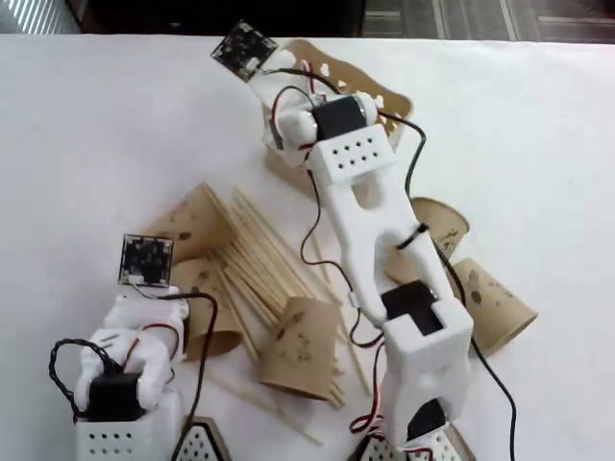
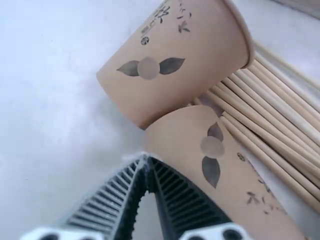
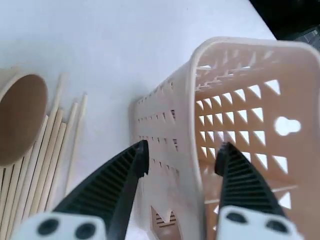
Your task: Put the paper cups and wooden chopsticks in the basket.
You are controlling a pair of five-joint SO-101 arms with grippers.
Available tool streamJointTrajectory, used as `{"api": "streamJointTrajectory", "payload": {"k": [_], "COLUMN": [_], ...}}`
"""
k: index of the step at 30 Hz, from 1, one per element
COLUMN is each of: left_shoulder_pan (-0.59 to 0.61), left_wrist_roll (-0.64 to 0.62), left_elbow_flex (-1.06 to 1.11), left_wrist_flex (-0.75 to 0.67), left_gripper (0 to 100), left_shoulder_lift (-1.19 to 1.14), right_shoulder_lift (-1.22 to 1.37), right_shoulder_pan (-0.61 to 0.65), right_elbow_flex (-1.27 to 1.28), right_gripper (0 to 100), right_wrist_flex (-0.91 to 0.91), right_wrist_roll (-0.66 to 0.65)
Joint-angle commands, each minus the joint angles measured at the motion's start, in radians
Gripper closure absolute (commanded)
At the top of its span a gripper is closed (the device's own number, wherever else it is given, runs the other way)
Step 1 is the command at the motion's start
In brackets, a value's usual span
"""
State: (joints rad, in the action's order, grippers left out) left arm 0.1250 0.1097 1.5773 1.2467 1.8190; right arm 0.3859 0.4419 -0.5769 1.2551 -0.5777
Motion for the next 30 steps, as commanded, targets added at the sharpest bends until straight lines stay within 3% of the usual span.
{"api": "streamJointTrajectory", "payload": {"k": [1, 3, 12, 19, 23, 28, 30], "left_shoulder_pan": [0.010, 0.010, 0.008, 0.010, 0.010, 0.010, 0.010], "left_wrist_roll": [0.008, 0.008, 0.008, 0.008, 0.008, 0.008, 0.008], "left_elbow_flex": [0.000, 0.014, 0.017, 0.017, 0.017, 0.017, 0.017], "left_wrist_flex": [-0.014, -0.017, -0.018, -0.018, -0.018, -0.020, -0.020], "left_gripper": [98, 98, 98, 98, 98, 98, 98], "left_shoulder_lift": [0.002, 0.002, 0.002, 0.002, 0.002, 0.002, 0.002], "right_shoulder_lift": [-0.007, -0.008, -0.007, -0.007, -0.007, -0.015, -0.024], "right_shoulder_pan": [0.007, 0.008, 0.010, -0.001, -0.004, -0.030, -0.051], "right_elbow_flex": [-0.066, -0.087, -0.218, -0.252, -0.252, -0.341, -0.428], "right_gripper": [92.5, 98.4, 97.9, 97.9, 95.5, 74.4, 70.4], "right_wrist_flex": [0.048, 0.094, 0.375, 0.458, 0.458, 0.456, 0.456], "right_wrist_roll": [-0.100, -0.150, -0.344, -0.468, -0.460, -0.269, -0.215]}}
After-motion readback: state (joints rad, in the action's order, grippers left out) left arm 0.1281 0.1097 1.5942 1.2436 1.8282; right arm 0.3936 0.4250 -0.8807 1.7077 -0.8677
